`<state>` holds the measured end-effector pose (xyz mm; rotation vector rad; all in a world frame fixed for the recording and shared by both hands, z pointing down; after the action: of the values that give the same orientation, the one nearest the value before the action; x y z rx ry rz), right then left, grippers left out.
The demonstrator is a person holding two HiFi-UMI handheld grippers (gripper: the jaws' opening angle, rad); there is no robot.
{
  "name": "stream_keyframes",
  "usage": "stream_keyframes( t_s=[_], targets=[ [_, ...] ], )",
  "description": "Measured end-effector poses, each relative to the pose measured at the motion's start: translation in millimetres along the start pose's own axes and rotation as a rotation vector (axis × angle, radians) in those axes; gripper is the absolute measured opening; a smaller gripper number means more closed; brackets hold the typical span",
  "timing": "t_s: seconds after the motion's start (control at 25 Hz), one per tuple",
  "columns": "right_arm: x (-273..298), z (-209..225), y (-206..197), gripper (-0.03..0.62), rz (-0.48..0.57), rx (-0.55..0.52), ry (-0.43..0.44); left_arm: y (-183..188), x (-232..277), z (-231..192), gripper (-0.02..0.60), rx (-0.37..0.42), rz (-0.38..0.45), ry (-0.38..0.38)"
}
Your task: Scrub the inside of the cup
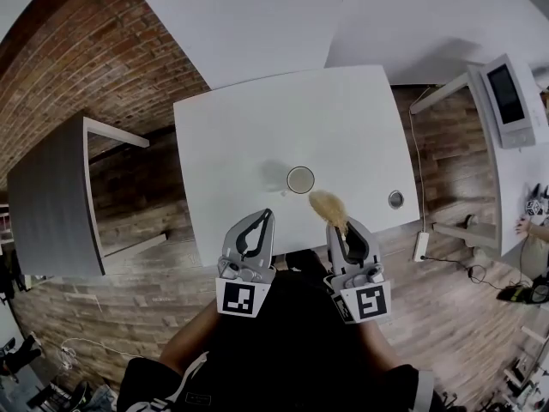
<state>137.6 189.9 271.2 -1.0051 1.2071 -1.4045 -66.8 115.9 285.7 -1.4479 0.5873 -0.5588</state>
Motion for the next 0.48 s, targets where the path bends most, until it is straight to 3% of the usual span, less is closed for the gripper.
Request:
stream_keyframes(
  t_s=[0.48],
  targets=[
    [-6.3, -10.8, -0.2, 0.060, 0.028, 0.011, -0.045, 1.4, -0.6, -3.2, 0.003, -0.016, 0.025, 0.014]
  ],
)
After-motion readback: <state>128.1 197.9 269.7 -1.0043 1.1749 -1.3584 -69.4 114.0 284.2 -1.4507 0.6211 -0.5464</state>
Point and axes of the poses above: the fingertips, and each gripper's own axes: x forward along the fingers, z to its right, y out of its top, the point moved 10 cm from there along -x, backward along the fingers, and after that the axes turned 10 degrees about z, right-handed, at the moved point
